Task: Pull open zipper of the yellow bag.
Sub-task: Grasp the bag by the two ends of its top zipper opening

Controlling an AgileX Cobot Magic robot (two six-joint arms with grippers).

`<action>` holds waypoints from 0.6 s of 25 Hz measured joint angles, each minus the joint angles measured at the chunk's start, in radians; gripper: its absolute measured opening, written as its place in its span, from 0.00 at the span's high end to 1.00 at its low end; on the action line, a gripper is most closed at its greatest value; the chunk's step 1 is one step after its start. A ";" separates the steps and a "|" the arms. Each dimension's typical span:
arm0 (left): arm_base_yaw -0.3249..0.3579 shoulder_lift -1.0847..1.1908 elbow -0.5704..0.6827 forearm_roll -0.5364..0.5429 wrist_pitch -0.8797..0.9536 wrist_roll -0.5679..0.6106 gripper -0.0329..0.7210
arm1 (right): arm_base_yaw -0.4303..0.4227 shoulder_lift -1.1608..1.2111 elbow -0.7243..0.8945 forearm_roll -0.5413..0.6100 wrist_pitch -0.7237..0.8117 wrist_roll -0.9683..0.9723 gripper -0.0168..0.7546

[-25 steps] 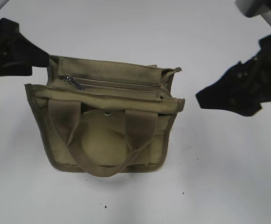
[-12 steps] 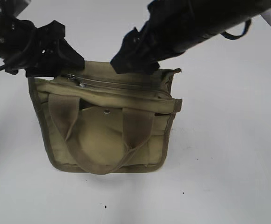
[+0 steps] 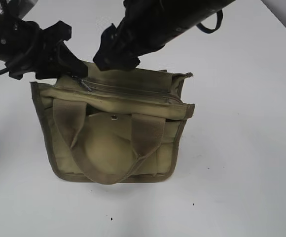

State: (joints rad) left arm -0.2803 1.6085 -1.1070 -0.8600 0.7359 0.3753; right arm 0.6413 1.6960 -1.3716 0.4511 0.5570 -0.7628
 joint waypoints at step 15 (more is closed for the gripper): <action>-0.004 -0.037 -0.028 0.017 0.067 0.000 0.89 | 0.083 0.068 -0.005 0.003 0.004 -0.093 0.32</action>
State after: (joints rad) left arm -0.2841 1.5717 -1.1348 -0.8430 0.8025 0.3753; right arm 0.7246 1.7636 -1.3763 0.4543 0.5607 -0.8558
